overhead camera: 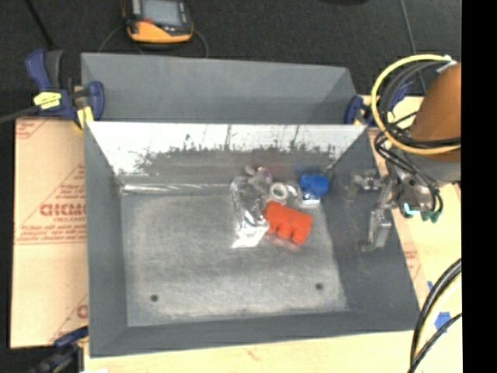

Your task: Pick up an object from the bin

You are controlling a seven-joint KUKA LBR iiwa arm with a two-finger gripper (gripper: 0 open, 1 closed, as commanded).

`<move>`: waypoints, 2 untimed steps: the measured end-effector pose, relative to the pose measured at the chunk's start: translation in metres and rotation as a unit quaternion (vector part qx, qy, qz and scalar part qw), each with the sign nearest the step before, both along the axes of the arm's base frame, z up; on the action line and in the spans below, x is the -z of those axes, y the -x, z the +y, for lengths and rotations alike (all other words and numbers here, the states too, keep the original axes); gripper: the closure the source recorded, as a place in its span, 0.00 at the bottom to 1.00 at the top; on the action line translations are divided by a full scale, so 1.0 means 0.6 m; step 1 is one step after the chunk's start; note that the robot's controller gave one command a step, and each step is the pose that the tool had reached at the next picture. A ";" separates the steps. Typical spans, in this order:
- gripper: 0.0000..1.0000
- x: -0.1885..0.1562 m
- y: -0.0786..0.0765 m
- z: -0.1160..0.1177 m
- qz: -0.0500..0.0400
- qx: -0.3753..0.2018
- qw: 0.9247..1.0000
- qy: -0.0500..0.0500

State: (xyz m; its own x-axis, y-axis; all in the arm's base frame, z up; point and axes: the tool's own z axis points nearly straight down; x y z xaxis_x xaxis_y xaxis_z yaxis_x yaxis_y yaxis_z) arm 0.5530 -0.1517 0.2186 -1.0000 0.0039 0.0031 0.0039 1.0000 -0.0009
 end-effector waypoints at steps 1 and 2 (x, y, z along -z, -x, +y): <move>0.00 0.149 -0.053 0.082 -0.001 -0.089 0.996 -0.001; 0.00 0.240 -0.101 0.155 -0.007 -0.229 0.973 0.001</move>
Offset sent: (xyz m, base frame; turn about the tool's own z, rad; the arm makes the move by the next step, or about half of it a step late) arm 0.0318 0.0486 -0.0866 -0.1780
